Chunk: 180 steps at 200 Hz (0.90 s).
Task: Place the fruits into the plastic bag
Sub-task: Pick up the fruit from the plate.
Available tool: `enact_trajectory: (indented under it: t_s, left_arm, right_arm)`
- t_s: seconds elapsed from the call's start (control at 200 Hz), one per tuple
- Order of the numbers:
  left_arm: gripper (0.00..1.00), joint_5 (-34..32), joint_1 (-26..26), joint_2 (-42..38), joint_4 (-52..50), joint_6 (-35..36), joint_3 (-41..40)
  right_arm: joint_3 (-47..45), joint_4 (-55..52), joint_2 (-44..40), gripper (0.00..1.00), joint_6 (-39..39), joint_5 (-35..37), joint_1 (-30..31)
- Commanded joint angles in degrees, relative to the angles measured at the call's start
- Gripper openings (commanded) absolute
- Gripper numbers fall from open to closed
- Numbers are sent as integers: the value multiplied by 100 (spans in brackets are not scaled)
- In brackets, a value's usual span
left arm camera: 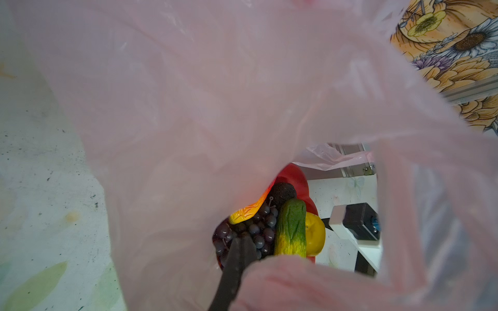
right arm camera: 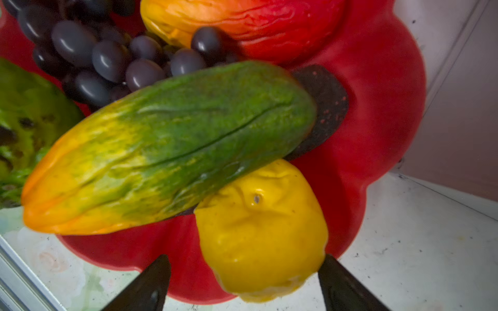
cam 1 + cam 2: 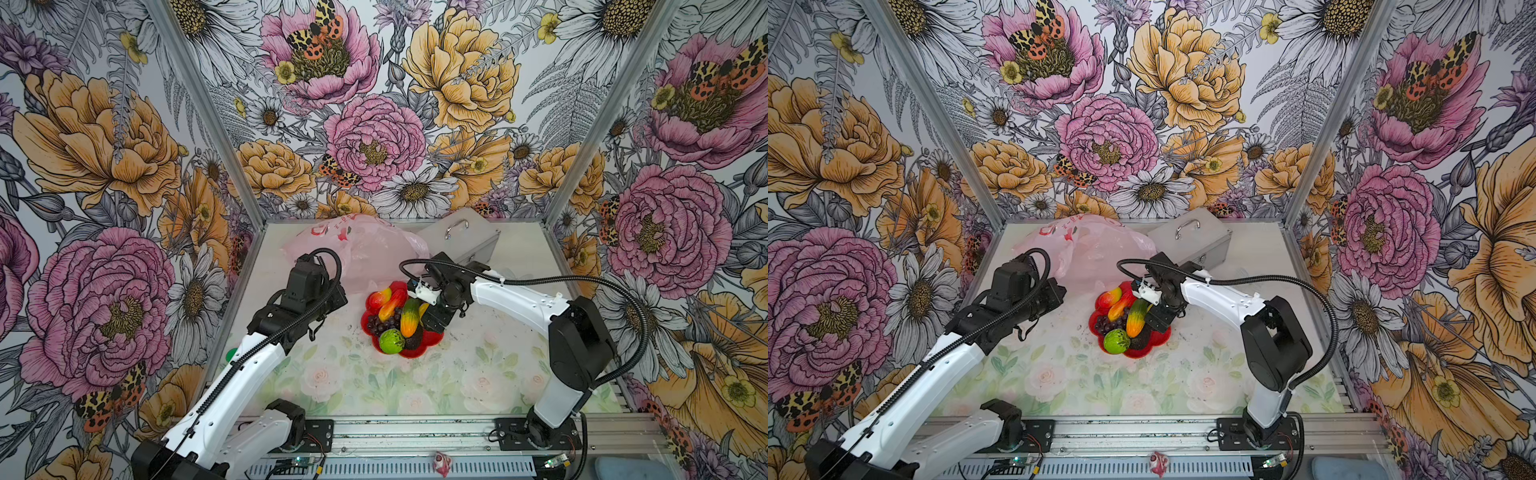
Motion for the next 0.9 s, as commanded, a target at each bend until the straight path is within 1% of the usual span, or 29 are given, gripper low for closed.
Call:
enact_trajectory:
  t_s: [0.0,0.19,0.335,0.52,0.575,0.615,0.655,0.701,0.721,0.756,0.896]
  left_arm:
    - [0,144,72,33,113,19,33]
    - [0,152,106,42,122,6,25]
    - [0,146,106,43,122,-1,9]
    - [0,129,107,37,122,-29,-18]
    - [0,122,106,42,122,-27,-17]
    - [0,113,108,33,118,-29,-17]
    - [0,93,107,24,118,-29,-19]
    - [0,88,107,14,122,-28,-12]
    - [0,77,106,13,122,-29,-19]
    - [0,75,119,6,122,-29,-11]
    - [0,75,111,12,122,-22,-10]
  right_arm:
    - [239,103,96,87,-154,154,-4]
    - [266,136,261,84,-125,343,-38]
    - [262,235,354,81,-69,359,-72]
    - [256,351,349,74,51,349,-74]
    - [258,360,322,67,65,323,-74]
    - [252,365,292,59,82,337,-74]
    - [241,360,265,49,109,350,-74]
    - [232,360,227,34,128,370,-74]
    - [222,353,197,30,138,374,-74]
    - [198,360,138,28,153,383,-74]
    - [127,360,-123,28,196,419,-74]
